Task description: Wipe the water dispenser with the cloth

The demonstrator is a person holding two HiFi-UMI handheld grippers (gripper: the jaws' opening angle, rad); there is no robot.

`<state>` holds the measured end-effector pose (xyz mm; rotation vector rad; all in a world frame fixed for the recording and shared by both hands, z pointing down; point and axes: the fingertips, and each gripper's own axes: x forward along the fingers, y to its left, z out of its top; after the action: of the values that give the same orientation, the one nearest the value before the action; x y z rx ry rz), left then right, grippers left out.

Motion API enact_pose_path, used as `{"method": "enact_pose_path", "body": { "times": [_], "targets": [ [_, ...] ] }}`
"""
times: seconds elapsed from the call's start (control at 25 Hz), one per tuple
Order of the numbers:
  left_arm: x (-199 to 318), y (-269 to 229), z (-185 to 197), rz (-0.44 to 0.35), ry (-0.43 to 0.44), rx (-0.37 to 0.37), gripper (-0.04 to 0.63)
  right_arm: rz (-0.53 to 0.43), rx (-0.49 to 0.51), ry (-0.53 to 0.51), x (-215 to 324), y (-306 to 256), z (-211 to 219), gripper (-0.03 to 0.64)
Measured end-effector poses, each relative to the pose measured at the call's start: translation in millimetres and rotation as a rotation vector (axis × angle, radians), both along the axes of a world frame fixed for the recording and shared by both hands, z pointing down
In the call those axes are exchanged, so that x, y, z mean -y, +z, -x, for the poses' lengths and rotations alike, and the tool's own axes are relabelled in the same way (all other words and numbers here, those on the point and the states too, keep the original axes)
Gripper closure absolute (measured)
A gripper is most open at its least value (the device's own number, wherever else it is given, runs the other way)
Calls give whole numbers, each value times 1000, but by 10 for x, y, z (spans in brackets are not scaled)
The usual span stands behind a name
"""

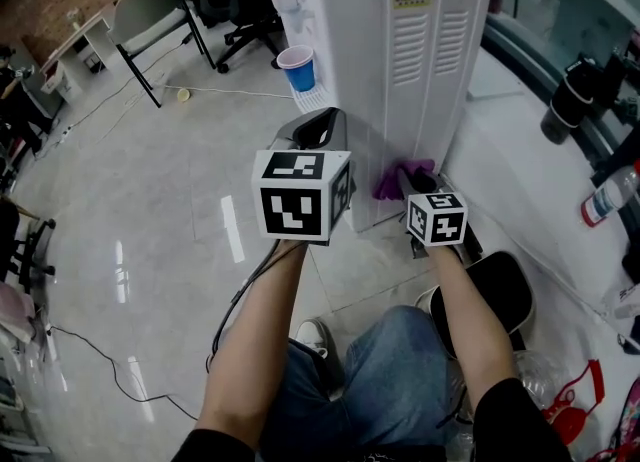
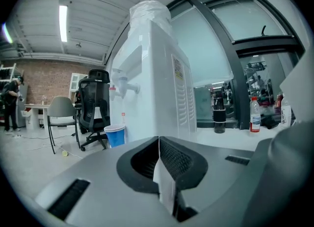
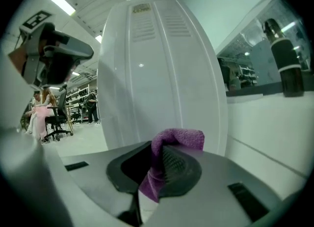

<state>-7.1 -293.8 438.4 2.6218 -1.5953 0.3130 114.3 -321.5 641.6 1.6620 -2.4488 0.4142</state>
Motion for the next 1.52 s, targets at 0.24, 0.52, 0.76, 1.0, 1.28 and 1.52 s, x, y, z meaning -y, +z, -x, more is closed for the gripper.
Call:
{"method": "enact_pose_path", "body": {
  "times": [0.24,0.52,0.76,1.0,1.28,1.52],
  "targets": [
    [21,-86,101,10,-28,-10,568,-163,-28,-59,-116,-1060,100,584],
    [49,-176,165,13,-29,-17,568,-354,-48,-131,-241,-2302,146,584],
    [10,-291,205,-17,-43,25,568,-496,-69,-185,-305,-3223,250,584],
    [-14,-366,282,-40,-56,40,568,-613,-109,-236,-396,-4020,441,584],
    [-62,-412,264,-53,-39,33,568,-729,-79,-274,-528,-4829,673,584],
    [-89,-394,332,-44,-47,8,568,-714,-50,-272,-413,-4946,740,584]
  ]
}}
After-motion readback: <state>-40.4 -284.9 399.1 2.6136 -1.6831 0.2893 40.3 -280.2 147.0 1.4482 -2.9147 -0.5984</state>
